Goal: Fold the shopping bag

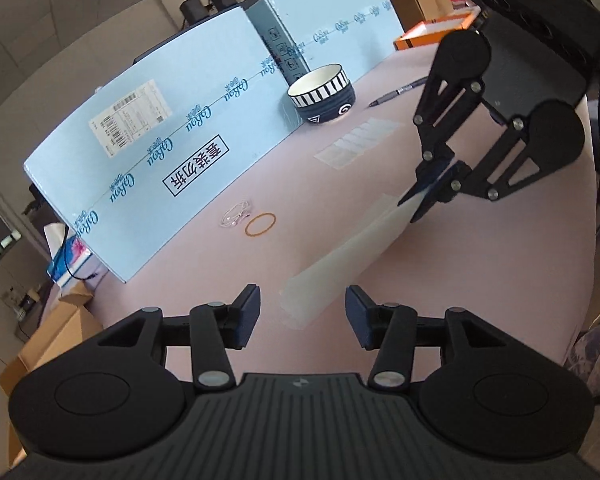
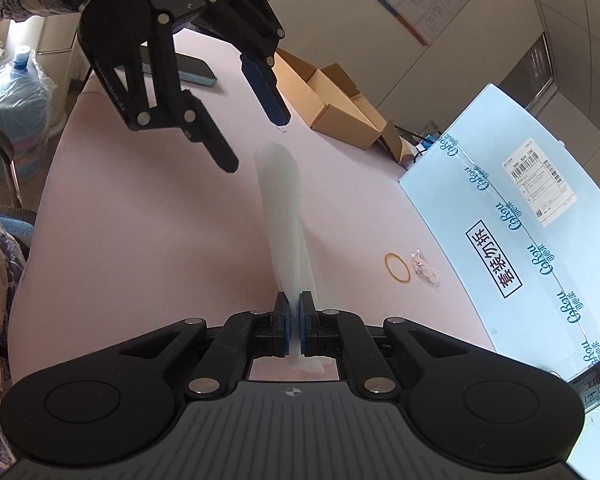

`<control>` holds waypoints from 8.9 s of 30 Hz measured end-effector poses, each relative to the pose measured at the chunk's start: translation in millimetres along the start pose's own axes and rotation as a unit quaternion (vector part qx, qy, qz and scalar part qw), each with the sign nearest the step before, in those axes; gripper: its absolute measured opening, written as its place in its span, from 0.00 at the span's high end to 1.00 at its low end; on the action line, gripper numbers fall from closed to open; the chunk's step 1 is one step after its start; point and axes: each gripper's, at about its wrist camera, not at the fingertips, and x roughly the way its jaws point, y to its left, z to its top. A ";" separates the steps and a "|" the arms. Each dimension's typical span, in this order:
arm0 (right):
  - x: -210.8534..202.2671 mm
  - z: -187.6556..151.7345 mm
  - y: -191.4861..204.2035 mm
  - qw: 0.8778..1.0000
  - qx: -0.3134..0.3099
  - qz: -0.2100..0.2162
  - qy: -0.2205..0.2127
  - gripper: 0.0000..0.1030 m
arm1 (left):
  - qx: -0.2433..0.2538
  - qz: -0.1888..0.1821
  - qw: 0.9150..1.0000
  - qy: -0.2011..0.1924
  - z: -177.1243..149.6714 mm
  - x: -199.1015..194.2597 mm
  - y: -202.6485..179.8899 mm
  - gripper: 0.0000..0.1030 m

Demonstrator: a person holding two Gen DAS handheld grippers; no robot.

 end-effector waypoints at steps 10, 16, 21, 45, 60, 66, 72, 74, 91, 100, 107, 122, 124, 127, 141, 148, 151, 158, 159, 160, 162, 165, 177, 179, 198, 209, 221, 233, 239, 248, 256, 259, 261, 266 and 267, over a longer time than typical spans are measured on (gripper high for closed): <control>-13.7 -10.1 26.4 0.997 -0.071 0.029 0.010 0.96 | 0.172 -0.006 0.985 0.022 18.3 22.4 -19.5 0.47; -11.6 -5.8 34.7 0.992 -0.115 0.042 0.000 0.96 | 0.230 -0.020 0.972 0.039 16.6 25.5 -29.7 0.42; -12.1 -5.3 33.8 0.992 -0.112 0.049 -0.012 0.96 | 0.232 -0.040 0.970 0.057 11.3 33.6 -31.3 0.60; 25.2 -24.8 -57.7 0.896 0.362 0.254 -0.029 0.94 | -0.087 -0.364 0.903 0.212 -2.6 92.0 96.2 0.92; 54.3 -44.6 -87.4 0.826 0.480 0.294 0.005 0.95 | -0.239 -0.509 0.790 0.244 -54.8 148.0 143.7 0.92; 47.3 -44.1 -82.6 0.834 0.477 0.276 0.014 0.96 | -0.310 -0.506 0.768 0.240 -70.9 142.8 148.0 0.94; 45.9 -37.5 -72.2 0.853 0.458 0.250 0.014 0.96 | -0.356 -0.367 0.831 0.220 -54.1 100.3 128.2 0.92; 48.1 -33.5 -69.8 0.859 0.449 0.244 0.014 0.96 | -0.372 -0.304 0.852 0.209 -46.5 77.8 120.0 0.74; 43.3 -17.7 -50.7 0.897 0.404 0.177 0.015 0.96 | -0.403 -0.023 0.915 -0.015 -4.4 26.9 28.4 0.81; 42.6 -22.2 -49.8 0.892 0.417 0.174 0.004 0.96 | -0.369 0.013 0.929 0.032 -9.4 51.7 27.0 0.77; 32.9 -24.4 -42.4 0.890 0.429 0.155 -0.014 0.90 | -0.387 0.011 0.922 0.029 -22.1 53.8 31.4 0.65; -67.9 -14.8 -43.7 0.901 0.412 0.018 -0.138 0.83 | -0.388 0.011 0.921 0.017 -26.9 52.5 27.4 0.62; -70.8 -11.5 -39.1 0.902 0.408 0.028 -0.136 0.89 | -0.390 0.009 0.921 0.014 -28.2 52.3 27.6 0.62; -58.8 -7.4 -29.1 0.911 0.397 0.044 -0.108 0.92 | -0.391 0.007 0.920 0.011 -29.5 52.2 27.8 0.62; 14.2 -15.0 -18.7 0.912 0.402 0.081 -0.009 1.00 | -0.394 -0.004 0.919 0.000 -34.5 52.7 30.1 0.60; 14.2 -13.5 -12.4 0.922 0.381 0.070 -0.005 1.00 | -0.394 -0.017 0.919 -0.006 -38.2 50.8 35.2 0.55; 14.8 -15.3 -13.3 0.921 0.383 0.073 -0.007 1.00 | -0.387 0.004 0.922 -0.009 -38.8 39.9 38.2 0.52; 15.6 -15.9 -14.1 0.919 0.387 0.074 -0.011 1.00 | -0.412 0.003 0.906 -0.100 -31.7 -5.3 38.6 0.54; 15.5 -15.7 -13.8 0.919 0.387 0.073 -0.011 1.00 | -0.407 -0.003 0.907 -0.106 -27.6 -5.2 34.6 0.56; 15.6 -15.0 -13.5 0.920 0.386 0.072 -0.011 1.00 | -0.398 -0.009 0.911 -0.104 -22.2 0.0 28.6 0.58; 15.2 -13.4 -11.6 0.922 0.380 0.068 -0.012 1.00 | -0.389 -0.017 0.915 -0.107 -16.3 9.8 20.4 0.70; 15.7 -12.5 -11.0 0.924 0.377 0.064 -0.012 1.00 | -0.393 -0.027 0.915 -0.090 -13.5 27.2 15.3 0.77; 16.6 -17.2 -15.5 0.916 0.393 0.075 -0.021 1.00 | -0.435 0.006 0.900 -0.030 -50.9 40.5 30.0 0.76; 16.4 -17.8 -15.7 0.915 0.395 0.076 -0.023 1.00 | -0.432 0.006 0.901 -0.031 -51.2 40.8 29.3 0.76; 8.1 2.0 -3.7 0.943 0.331 0.025 -0.017 0.90 | -0.428 -0.004 0.903 -0.041 -51.8 40.4 26.9 0.67; 41.3 55.4 -106.1 0.980 0.164 -0.106 0.034 0.82 | -0.430 -0.030 0.901 -0.052 -53.6 41.3 28.9 0.56; 163.8 45.4 -116.2 0.988 0.035 -0.053 0.143 0.83 | -0.451 -0.050 0.889 -0.062 -59.3 41.4 34.3 0.53; 176.3 35.4 -132.1 0.984 0.108 -0.043 0.137 0.94 | -0.465 -0.062 0.880 -0.071 -63.1 39.7 35.7 0.51; 113.5 41.3 -141.6 0.975 0.211 -0.049 0.042 0.94 | -0.476 -0.069 0.874 -0.074 -66.3 39.4 38.0 0.51; -12.7 0.1 -112.7 0.909 0.411 0.030 -0.068 0.93 | -0.475 -0.066 0.874 -0.073 -64.7 40.4 37.5 0.51; -20.9 -67.5 -79.4 0.779 0.611 0.110 -0.088 0.93 | -0.471 -0.062 0.877 -0.070 -62.7 41.0 35.9 0.51; -8.2 -74.6 -75.9 0.754 0.640 0.123 -0.084 0.92 | -0.470 -0.061 0.878 -0.070 -62.4 41.3 35.8 0.51; -2.3 -73.9 -75.3 0.747 0.645 0.131 -0.089 0.92 | -0.470 -0.061 0.878 -0.070 -62.3 41.7 36.3 0.51; 4.7 -62.6 -69.5 0.741 0.642 0.159 -0.111 0.90 | -0.469 -0.059 0.879 -0.069 -61.6 42.6 35.9 0.51; 4.8 -60.8 -68.1 0.743 0.640 0.161 -0.111 0.90 | -0.469 -0.059 0.879 -0.069 -61.7 42.8 36.0 0.51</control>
